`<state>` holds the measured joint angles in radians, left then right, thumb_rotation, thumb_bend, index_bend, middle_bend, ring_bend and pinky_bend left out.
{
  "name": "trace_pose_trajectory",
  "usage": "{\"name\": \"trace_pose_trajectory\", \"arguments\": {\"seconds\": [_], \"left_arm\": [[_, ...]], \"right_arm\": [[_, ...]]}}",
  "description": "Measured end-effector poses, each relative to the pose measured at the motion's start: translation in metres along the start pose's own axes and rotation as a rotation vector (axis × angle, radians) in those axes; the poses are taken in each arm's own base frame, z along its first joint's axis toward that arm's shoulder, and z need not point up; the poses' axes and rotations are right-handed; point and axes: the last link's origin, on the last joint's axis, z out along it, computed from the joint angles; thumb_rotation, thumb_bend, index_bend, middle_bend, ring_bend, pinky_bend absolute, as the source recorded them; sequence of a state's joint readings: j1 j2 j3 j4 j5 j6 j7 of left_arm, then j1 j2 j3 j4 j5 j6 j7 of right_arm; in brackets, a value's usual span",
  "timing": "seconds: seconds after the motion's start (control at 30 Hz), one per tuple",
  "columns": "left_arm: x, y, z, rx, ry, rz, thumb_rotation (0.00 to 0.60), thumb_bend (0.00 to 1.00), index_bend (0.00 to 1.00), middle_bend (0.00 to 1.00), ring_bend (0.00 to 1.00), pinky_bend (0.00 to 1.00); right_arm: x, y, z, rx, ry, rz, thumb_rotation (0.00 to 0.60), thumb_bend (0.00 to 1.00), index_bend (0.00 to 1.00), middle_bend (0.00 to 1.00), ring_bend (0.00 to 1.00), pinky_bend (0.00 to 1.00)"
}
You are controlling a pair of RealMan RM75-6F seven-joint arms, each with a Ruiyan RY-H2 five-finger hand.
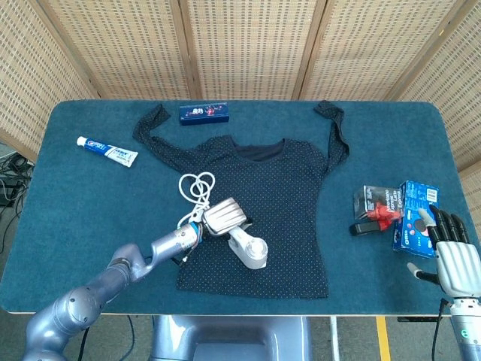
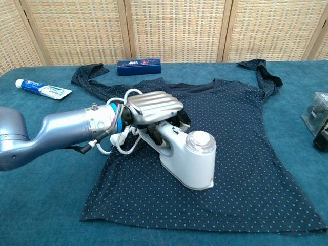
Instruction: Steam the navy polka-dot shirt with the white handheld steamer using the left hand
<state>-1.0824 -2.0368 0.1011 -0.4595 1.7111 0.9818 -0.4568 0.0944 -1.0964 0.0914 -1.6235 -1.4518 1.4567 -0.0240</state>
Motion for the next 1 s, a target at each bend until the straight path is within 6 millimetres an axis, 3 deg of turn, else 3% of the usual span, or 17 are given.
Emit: {"name": "trace_pose_trajectory", "arguments": {"seconds": [0.73,1.0], "left_arm": [[0.011,-0.068,-0.022,0.238,0.004,0.023,0.600,0.61,1.00,0.91,0.85,1.00],[0.009,-0.069,-0.024,0.238,-0.003,0.014,0.600,0.61,1.00,0.91,0.85,1.00]], "right_arm": [[-0.003,-0.003,0.000,0.007,-0.010,-0.007,0.600,0.00,0.02,0.00,0.00,0.00],[-0.004,-0.004,0.001,0.008,-0.013,-0.009,0.600,0.00,0.02,0.00,0.00,0.00]]}}
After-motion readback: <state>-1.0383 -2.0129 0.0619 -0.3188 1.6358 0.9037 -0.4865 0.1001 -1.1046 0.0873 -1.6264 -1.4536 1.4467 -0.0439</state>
